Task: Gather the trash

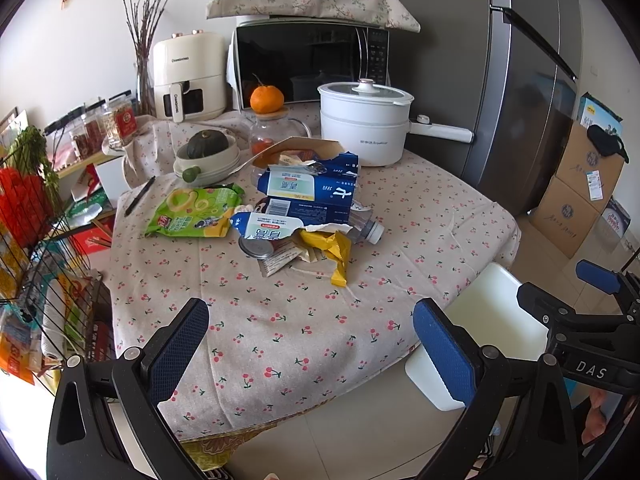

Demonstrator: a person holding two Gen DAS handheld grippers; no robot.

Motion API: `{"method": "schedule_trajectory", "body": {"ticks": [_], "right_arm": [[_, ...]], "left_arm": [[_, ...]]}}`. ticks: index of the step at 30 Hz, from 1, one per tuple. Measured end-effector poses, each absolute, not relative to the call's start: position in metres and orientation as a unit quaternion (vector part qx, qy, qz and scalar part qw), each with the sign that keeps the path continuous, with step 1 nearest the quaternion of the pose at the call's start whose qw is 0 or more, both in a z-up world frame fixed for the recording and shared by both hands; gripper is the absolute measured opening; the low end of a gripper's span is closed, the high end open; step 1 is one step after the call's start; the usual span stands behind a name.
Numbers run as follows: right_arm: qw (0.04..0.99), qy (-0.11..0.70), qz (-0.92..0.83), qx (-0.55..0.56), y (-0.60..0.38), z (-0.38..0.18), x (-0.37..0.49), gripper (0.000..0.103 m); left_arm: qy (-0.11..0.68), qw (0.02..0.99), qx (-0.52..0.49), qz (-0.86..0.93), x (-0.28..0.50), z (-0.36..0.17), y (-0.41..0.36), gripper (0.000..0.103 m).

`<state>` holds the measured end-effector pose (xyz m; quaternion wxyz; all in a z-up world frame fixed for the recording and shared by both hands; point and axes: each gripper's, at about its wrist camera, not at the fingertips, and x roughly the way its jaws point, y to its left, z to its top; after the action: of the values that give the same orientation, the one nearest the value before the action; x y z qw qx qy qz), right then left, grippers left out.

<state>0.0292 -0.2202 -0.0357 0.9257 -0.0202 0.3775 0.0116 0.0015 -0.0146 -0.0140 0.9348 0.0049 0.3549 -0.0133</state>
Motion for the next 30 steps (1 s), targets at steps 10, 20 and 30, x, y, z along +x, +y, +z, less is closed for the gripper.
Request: {"method": "schedule_trajectory", "body": {"ticks": [10, 20, 30], "right_arm": [[0.922, 0.386, 0.019, -0.012, -0.226, -0.032, 0.046, 0.103], [0.903, 0.424, 0.064, 0.003, -0.220, -0.014, 0.117, 0.103], [0.880, 0.468, 0.079, 0.007, -0.227, -0.049, 0.147, 0.103]], "left_arm": [[0.394, 0.918, -0.038, -0.031, 0.031, -0.018, 0.019, 0.103], [0.452, 0.880, -0.139, -0.040, 0.106, -0.048, 0.065, 0.101], [0.443, 0.855, -0.266, -0.053, 0.180, -0.088, 0.061, 0.085]]}}
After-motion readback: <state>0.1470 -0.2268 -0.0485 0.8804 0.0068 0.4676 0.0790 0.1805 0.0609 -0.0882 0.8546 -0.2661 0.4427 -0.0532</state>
